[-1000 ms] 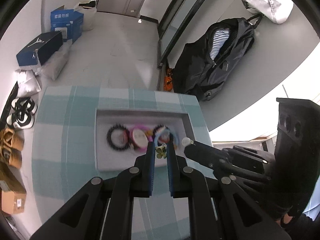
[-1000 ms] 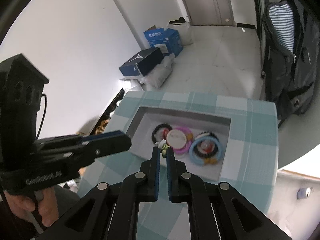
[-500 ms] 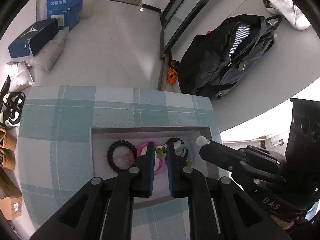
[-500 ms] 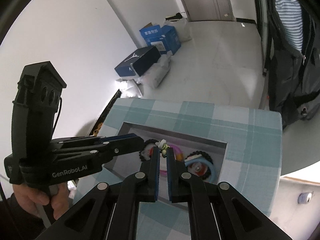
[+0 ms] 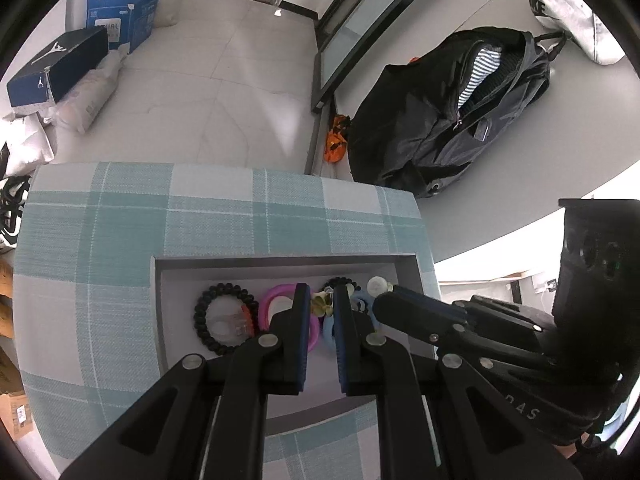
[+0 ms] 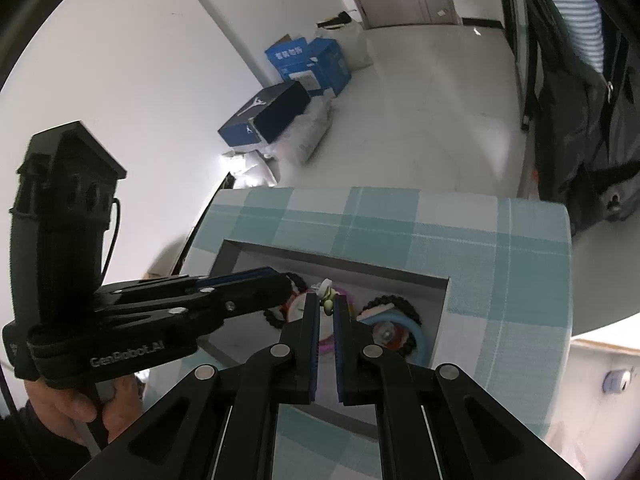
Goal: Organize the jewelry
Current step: 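Open both grippers to drop the yellow charms in the box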
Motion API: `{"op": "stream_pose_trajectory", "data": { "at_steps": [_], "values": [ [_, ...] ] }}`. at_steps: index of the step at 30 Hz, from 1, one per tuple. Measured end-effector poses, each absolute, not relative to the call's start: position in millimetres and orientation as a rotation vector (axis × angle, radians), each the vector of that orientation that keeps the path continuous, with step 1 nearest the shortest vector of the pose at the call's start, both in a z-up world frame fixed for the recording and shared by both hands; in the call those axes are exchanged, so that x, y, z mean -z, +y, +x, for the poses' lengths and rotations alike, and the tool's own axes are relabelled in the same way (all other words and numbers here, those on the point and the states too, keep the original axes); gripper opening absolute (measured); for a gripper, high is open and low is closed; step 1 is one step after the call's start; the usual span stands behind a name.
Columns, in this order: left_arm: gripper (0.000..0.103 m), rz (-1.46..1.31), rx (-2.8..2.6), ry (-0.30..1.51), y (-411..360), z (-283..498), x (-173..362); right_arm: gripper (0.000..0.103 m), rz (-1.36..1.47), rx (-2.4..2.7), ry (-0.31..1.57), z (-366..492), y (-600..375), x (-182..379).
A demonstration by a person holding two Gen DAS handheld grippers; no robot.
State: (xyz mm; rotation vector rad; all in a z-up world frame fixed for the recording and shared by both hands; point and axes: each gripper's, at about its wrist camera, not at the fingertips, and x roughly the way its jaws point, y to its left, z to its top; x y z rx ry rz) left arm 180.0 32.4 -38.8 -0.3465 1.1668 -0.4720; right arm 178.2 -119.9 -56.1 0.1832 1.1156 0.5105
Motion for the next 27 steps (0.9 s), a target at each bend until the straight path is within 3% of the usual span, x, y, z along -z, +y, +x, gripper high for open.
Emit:
{"op": "stream_pose_trajectory", "data": {
  "at_steps": [6,8,9,10,12,20,27],
  "values": [
    [0.009,-0.389,0.487,1.172,36.3,182.6,37.2,0.010,0.206,-0.508,1.110,179.7,-121.3,56.4],
    [0.017,-0.396,0.493,1.181,36.2,183.0,36.6,0.022,0.183,-0.497,1.089,178.0,-120.4,53.3],
    [0.030,-0.396,0.493,1.180,37.0,182.3,36.1,0.035,0.177,-0.491,1.078,176.9,-120.4,52.1],
    [0.042,-0.390,0.479,1.173,38.0,181.4,35.2,0.038,0.176,-0.487,1.069,176.0,-120.8,50.9],
    [0.052,-0.391,0.459,1.158,41.8,180.0,34.2,0.038,0.182,-0.491,1.060,174.8,-122.5,48.7],
    [0.053,-0.315,0.399,1.080,42.8,168.6,19.8,0.049,0.155,-0.452,1.015,170.4,-125.9,42.5],
    [0.053,-0.237,0.305,0.976,48.6,154.8,3.6,0.072,0.139,-0.447,0.968,160.1,-127.9,35.7]
  ]
}}
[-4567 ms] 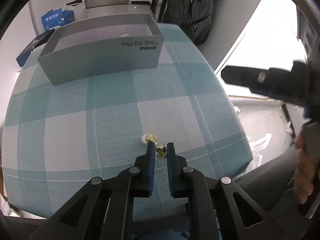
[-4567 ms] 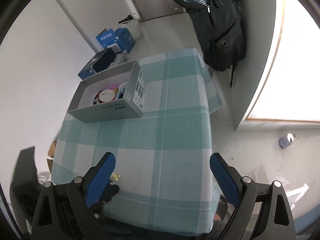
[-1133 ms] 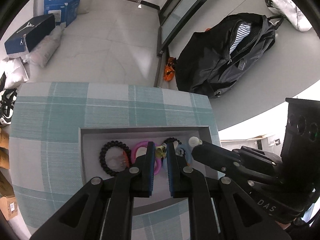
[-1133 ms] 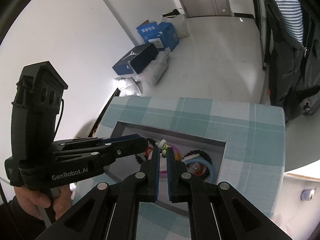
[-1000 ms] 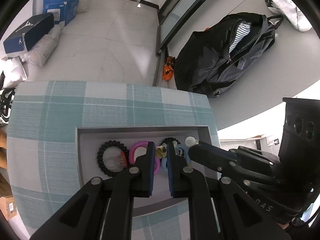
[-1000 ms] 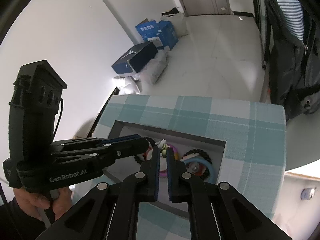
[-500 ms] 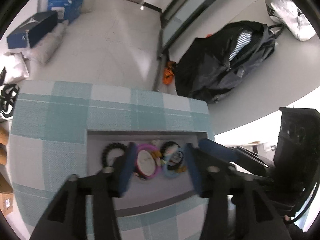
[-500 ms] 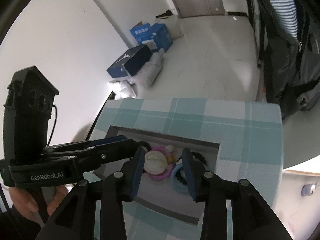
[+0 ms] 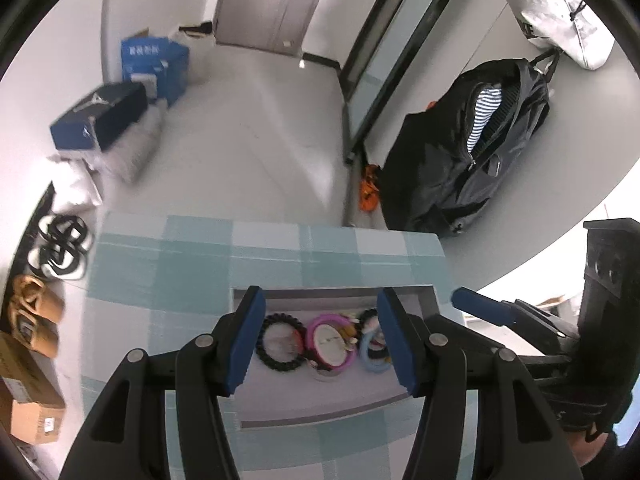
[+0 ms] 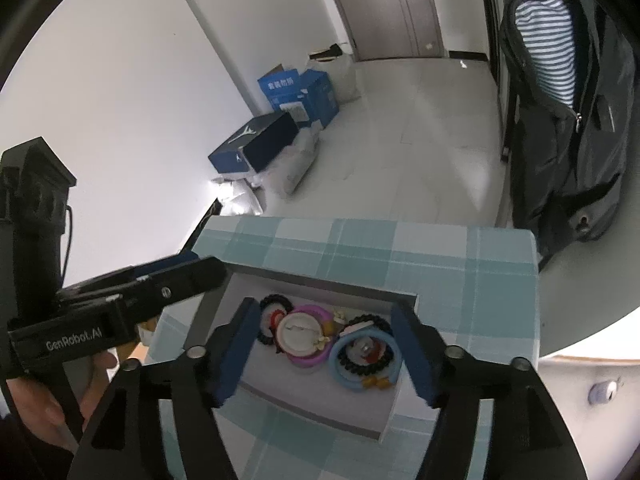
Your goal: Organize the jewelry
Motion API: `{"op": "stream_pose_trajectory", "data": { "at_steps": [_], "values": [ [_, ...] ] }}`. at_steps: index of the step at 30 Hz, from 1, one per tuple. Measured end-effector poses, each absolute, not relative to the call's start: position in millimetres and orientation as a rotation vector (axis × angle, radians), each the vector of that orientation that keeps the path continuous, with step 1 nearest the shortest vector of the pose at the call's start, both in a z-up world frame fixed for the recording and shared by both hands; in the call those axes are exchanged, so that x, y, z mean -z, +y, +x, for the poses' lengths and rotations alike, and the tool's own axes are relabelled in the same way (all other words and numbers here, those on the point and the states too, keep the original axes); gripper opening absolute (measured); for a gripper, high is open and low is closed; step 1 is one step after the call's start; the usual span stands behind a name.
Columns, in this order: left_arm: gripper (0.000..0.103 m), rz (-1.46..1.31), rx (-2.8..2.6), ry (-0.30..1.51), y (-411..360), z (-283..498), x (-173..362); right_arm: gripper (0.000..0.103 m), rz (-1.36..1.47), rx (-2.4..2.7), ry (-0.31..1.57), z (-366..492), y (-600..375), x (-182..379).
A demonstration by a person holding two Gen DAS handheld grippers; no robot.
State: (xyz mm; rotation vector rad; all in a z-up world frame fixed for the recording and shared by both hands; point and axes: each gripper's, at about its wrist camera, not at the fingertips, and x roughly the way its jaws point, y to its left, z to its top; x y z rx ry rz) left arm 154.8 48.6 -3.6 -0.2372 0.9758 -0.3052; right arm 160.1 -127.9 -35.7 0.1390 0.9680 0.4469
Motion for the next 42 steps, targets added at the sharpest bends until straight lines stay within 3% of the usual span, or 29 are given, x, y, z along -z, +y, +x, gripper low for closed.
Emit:
{"op": "stream_pose_trajectory", "data": {
  "at_steps": [5,8,10,12,18,21,31,42],
  "values": [
    [0.053,-0.208,0.267,0.947,49.9,138.9,-1.8,0.075,0.163,-0.462,0.959,149.7,-132.7,30.7],
    [0.055,-0.189,0.250,0.925,46.4,128.9,-4.4,0.082,0.143,-0.467,0.910,137.9,-133.8,22.4],
    [0.066,-0.172,0.237,0.901,43.9,121.1,-8.1,0.085,0.138,-0.468,0.889,132.3,-134.4,18.4],
    [0.071,-0.160,0.225,0.873,43.4,114.3,-12.2,0.087,0.136,-0.460,0.873,125.8,-136.5,15.1],
    [0.072,-0.165,0.191,0.828,47.2,92.0,-16.6,0.090,0.116,-0.407,0.826,107.7,-144.7,7.8],
    [0.078,-0.169,0.155,0.839,50.8,82.2,-12.2,0.095,0.107,-0.420,0.790,94.5,-144.9,3.2],
    [0.079,-0.120,0.154,0.771,40.3,50.1,-20.4,0.103,0.085,-0.447,0.748,55.3,-138.0,5.2],
    [0.079,-0.089,0.122,0.765,36.1,40.5,-21.4,0.103,0.087,-0.429,0.742,43.9,-144.4,4.4]
  ]
}}
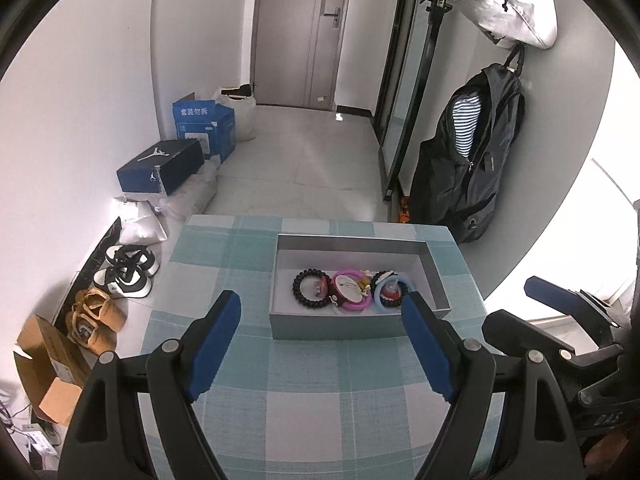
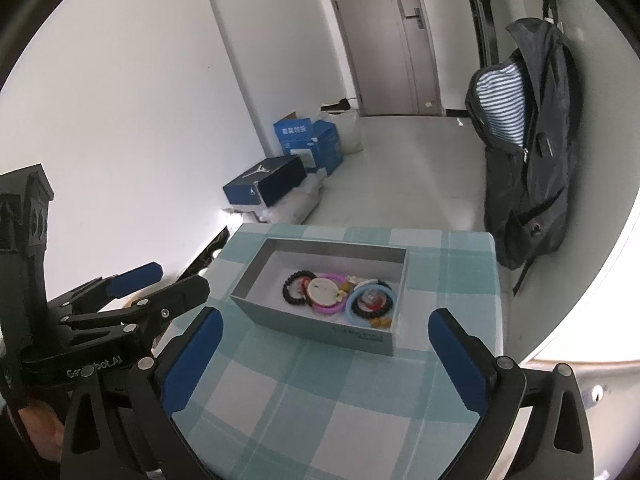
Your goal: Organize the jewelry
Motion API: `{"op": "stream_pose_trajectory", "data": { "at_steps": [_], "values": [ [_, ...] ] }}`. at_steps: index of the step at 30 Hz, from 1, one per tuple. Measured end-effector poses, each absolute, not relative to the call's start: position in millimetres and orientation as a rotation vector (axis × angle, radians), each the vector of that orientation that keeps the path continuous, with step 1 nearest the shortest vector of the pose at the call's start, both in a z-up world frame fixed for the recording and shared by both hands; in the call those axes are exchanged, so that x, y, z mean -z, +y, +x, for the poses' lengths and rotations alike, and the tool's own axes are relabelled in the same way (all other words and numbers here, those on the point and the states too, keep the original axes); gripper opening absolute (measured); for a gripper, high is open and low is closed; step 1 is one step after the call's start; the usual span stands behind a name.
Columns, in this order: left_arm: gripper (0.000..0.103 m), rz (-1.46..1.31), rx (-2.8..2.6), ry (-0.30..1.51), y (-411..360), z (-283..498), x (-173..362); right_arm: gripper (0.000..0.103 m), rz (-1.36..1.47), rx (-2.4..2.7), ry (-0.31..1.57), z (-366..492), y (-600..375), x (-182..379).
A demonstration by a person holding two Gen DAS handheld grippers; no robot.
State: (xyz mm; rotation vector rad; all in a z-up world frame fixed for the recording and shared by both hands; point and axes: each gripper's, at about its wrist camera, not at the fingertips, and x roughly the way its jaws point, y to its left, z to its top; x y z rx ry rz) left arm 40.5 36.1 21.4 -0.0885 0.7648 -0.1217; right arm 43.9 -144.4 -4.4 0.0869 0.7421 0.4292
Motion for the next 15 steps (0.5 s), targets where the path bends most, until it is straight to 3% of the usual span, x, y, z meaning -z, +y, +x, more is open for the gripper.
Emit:
{"op": "stream_pose_trajectory", "data": {
  "at_steps": [15],
  "values": [
    [0.079,-0.086,0.112,0.761,34.8,36.9,-21.3,0.103,0.085,-0.416,0.745,46.5,-147.0,6.2]
  ]
}}
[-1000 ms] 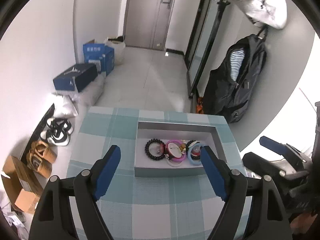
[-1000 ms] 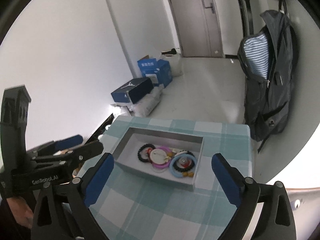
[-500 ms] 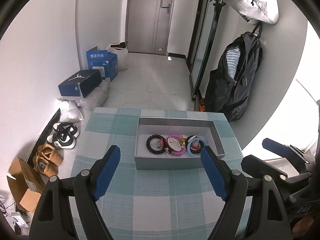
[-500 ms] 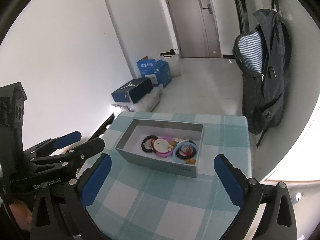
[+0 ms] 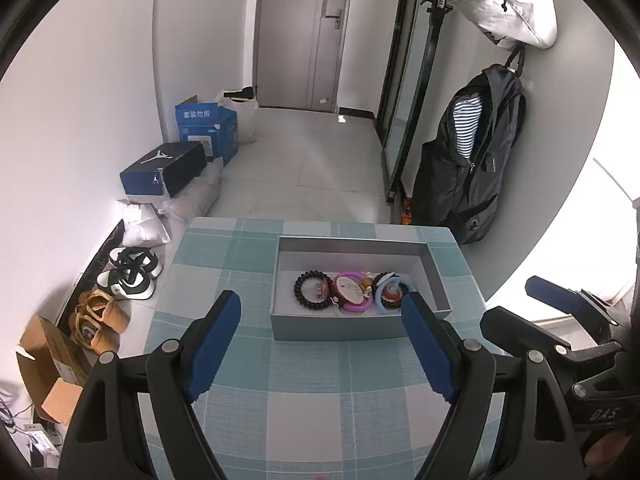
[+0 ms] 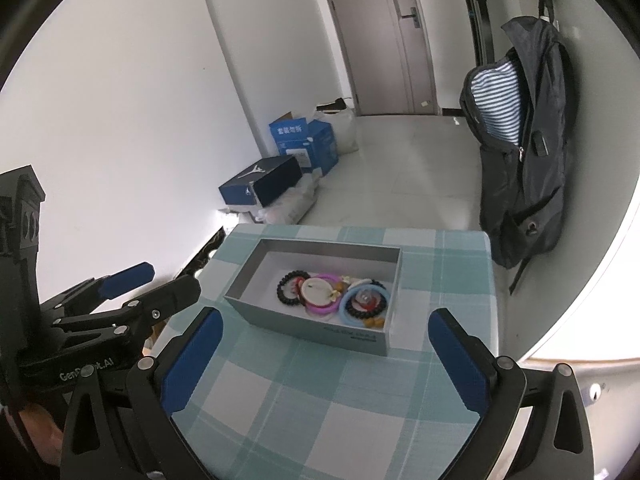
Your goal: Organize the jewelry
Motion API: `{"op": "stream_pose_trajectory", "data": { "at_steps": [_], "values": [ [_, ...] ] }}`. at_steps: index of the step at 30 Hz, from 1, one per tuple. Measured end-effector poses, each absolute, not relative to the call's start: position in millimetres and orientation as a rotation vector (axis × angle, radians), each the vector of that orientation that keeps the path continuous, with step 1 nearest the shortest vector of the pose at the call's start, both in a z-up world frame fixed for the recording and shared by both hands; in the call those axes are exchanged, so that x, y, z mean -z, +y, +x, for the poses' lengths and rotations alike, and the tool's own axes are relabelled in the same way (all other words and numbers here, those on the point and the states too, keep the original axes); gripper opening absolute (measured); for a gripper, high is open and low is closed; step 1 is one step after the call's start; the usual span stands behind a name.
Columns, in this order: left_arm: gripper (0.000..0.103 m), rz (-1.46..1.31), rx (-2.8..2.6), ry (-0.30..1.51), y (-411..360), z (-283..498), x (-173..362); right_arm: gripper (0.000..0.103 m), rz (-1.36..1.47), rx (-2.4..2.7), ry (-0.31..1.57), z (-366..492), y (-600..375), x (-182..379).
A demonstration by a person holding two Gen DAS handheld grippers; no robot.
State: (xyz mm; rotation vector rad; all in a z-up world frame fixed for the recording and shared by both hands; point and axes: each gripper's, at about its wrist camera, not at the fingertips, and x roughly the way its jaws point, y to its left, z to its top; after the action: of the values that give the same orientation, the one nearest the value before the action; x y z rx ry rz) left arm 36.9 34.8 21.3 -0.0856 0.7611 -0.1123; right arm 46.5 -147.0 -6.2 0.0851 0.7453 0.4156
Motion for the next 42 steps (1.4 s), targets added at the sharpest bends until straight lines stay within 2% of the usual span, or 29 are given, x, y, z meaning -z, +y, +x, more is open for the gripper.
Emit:
{"op": "stream_pose_trajectory", "data": {
  "at_steps": [42],
  "values": [
    [0.079,-0.137,0.134,0.779,37.0,41.0,-18.6,0.103,0.111,-0.405,0.760,47.8,-151.0,6.6]
  ]
}}
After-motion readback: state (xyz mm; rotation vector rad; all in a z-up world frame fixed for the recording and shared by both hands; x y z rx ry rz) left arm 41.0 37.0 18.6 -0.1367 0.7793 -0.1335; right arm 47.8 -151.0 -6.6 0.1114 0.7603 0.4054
